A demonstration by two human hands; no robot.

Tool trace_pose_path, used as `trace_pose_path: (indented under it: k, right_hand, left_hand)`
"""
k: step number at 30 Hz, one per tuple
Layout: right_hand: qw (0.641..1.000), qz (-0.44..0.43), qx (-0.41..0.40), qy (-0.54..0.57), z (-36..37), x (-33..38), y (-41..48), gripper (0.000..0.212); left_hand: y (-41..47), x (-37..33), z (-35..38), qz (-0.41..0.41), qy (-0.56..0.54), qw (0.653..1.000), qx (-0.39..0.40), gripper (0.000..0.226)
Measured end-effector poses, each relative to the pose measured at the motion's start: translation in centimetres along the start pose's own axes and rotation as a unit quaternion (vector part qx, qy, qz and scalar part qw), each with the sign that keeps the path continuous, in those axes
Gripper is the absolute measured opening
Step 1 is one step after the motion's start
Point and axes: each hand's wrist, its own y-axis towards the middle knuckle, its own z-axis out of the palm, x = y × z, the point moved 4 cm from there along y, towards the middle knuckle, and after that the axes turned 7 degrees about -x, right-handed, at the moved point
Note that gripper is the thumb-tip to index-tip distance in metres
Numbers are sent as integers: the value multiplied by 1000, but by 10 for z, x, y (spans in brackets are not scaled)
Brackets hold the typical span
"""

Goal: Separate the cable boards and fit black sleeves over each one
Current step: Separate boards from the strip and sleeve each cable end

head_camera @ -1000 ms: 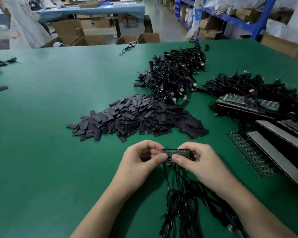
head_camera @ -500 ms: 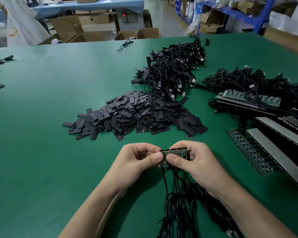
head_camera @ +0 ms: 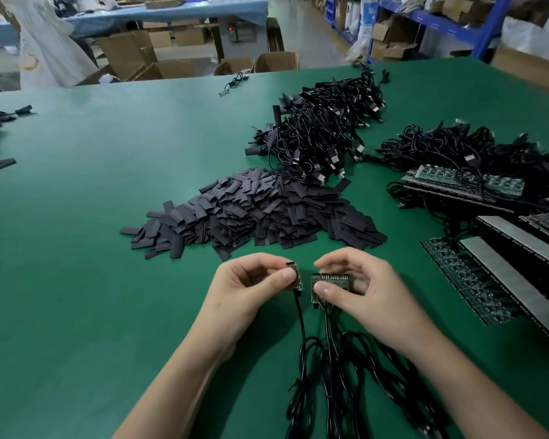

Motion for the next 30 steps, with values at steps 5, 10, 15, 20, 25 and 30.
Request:
trace_pose_path:
  k: [5, 10, 15, 20, 25, 30]
  right_hand:
    - [983, -137, -8, -124, 11, 15, -8, 29]
    - [998, -64, 21, 20, 13, 16, -8, 12]
    - [891, 68, 110, 436, -10, 27, -8, 29]
    - [851, 66, 117, 507, -40, 33, -5, 28]
    - [962, 62, 41, 261, -36, 21, -3, 26]
    - [999, -2, -2, 47, -19, 16, -3, 31]
  left_hand:
    - [0, -2, 2, 59, 30, 998, -22, 8]
    - [0, -10, 5, 114, 97, 989, -4, 16]
    - [39, -32, -36, 196, 372, 898, -131, 26]
    - [89, -40, -55, 215, 579, 778, -117, 33]
    - [115, -39, -53, 217, 648, 729, -43, 29]
    - [125, -42, -56, 240, 664, 708, -31, 22]
